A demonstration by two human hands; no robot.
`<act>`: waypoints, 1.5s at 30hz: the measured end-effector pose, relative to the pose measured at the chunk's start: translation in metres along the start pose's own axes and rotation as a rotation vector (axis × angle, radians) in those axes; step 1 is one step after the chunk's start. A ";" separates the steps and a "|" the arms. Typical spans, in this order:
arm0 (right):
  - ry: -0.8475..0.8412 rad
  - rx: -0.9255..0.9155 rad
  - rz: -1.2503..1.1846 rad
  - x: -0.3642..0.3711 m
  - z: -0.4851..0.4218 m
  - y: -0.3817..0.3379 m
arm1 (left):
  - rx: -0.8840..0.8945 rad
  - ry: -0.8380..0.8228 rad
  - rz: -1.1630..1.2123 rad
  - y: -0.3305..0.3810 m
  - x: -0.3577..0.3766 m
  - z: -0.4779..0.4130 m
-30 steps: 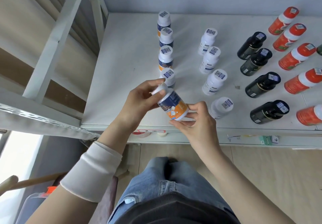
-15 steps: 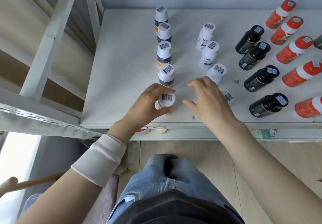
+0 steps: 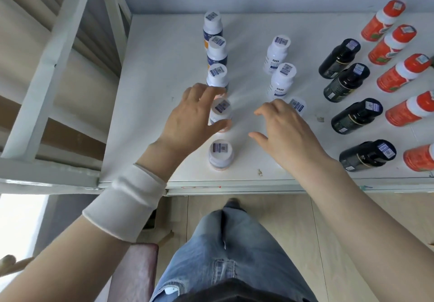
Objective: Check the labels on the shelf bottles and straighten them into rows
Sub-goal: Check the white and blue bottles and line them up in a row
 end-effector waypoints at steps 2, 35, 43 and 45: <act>-0.023 -0.029 0.041 -0.001 -0.009 0.002 | -0.081 -0.121 -0.104 0.000 0.003 -0.013; -0.049 -0.388 -1.482 0.007 -0.016 -0.001 | 0.073 -0.027 1.243 0.003 -0.033 0.009; 0.136 -0.165 -1.359 -0.001 -0.012 -0.008 | 0.025 -0.027 1.511 0.002 -0.024 0.010; 0.266 -0.081 -1.151 -0.008 -0.011 -0.016 | -0.055 -0.074 1.627 0.004 -0.019 0.008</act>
Point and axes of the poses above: each hand's wrist, its own z-axis away from the middle knuckle, its own x-axis out of the palm, y = z × x, the point moved 2 cm from there along -z, towards the middle knuckle, and after that the axes turned 15 degrees about -y, right-handed, at the moved point
